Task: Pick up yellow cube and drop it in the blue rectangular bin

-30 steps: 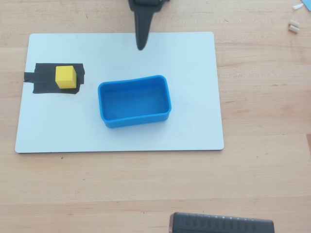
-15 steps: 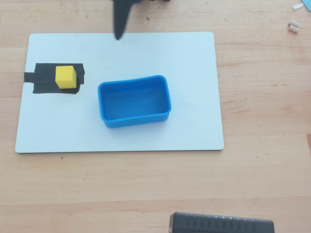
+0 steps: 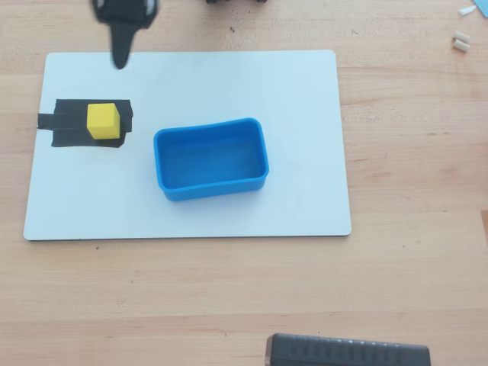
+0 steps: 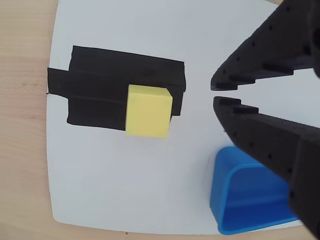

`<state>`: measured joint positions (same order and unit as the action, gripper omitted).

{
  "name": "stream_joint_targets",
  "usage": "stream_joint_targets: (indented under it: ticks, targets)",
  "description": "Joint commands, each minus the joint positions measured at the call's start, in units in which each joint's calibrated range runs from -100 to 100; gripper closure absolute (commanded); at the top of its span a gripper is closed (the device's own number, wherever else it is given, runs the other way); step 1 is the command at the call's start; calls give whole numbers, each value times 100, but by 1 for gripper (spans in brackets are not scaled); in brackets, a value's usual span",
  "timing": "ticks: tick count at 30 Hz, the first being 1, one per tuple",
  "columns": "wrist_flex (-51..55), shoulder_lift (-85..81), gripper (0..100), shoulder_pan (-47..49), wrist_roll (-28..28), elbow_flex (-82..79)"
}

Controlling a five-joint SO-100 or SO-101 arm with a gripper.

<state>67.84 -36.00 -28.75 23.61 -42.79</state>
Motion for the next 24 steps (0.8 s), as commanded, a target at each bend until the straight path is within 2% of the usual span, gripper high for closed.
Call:
stream_joint_targets:
  ticks: [1, 6, 10, 13, 16, 24]
  targets:
    - [-187, 1040, 99, -315, 127, 1097]
    - [-195, 1672, 99, -427, 186, 1497]
    - [-517, 1728, 87, -487, 132, 1324]
    - [-732, 1849, 75, -624, 24, 1324]
    - [-740, 1960, 68, -658, 24, 1315]
    - [-773, 2610, 64, -504, 24, 1369]
